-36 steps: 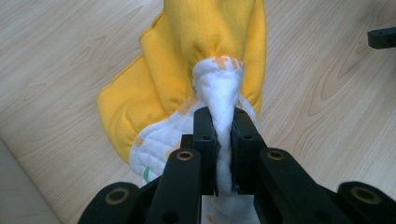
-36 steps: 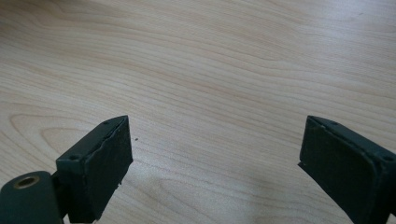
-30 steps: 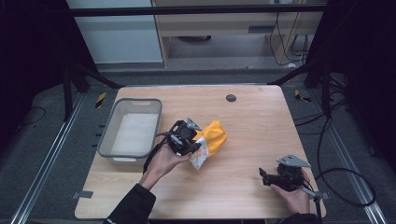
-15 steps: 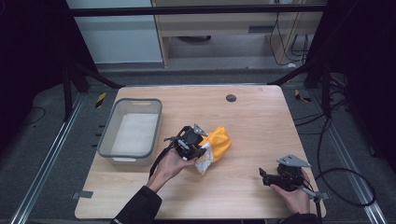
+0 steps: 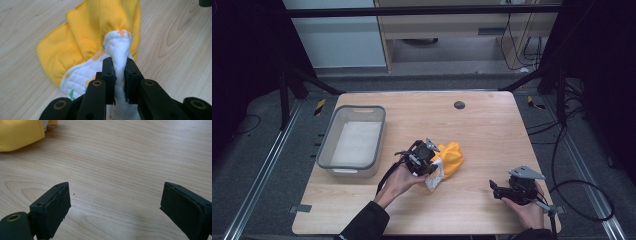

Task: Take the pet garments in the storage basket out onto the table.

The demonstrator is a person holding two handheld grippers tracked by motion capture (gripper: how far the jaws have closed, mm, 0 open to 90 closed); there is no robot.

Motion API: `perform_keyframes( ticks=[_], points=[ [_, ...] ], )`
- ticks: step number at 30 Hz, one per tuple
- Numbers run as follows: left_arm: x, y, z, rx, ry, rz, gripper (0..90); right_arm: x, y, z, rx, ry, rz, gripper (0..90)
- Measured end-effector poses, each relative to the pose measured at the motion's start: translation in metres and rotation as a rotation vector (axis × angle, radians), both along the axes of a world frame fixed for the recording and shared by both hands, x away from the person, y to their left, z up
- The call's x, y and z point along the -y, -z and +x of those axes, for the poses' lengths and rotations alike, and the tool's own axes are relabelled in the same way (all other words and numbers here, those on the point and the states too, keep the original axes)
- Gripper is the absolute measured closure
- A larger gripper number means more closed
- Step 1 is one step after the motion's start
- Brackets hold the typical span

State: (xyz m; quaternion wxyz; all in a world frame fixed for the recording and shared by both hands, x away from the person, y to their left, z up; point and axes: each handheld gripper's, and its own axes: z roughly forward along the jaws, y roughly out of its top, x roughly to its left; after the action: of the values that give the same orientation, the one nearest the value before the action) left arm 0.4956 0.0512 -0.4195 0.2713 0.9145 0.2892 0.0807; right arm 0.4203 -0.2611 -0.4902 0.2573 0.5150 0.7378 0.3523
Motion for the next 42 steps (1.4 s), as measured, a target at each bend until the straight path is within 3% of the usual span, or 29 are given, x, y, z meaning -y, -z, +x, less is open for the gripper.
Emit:
perform_keyframes(
  ticks=[7, 18, 20, 25, 30, 42],
  points=[
    [0.002, 0.006, 0.000, -0.022, 0.014, 0.005, 71.6, 0.000, 0.000, 0.000, -0.003, 0.001, 0.000, 8.9],
    [0.001, 0.008, -0.002, -0.010, 0.012, -0.006, 53.8, 0.000, 0.000, 0.000, -0.007, -0.001, 0.000, 8.7],
    [0.000, 0.007, -0.002, -0.004, 0.012, -0.013, 46.8, 0.000, 0.000, 0.000, -0.007, -0.001, 0.001, 8.7],
    [-0.007, 0.000, -0.005, 0.037, 0.013, -0.046, 38.3, 0.000, 0.000, 0.000, -0.007, 0.000, 0.000, 8.6],
    [-0.015, -0.005, -0.009, 0.049, 0.010, -0.078, 35.1, 0.000, 0.000, 0.000, -0.005, 0.002, 0.003, 8.6],
    [-0.047, -0.016, -0.024, 0.129, -0.032, -0.176, 28.2, 0.001, 0.000, 0.000, -0.003, 0.004, -0.004, 8.5]
  ],
)
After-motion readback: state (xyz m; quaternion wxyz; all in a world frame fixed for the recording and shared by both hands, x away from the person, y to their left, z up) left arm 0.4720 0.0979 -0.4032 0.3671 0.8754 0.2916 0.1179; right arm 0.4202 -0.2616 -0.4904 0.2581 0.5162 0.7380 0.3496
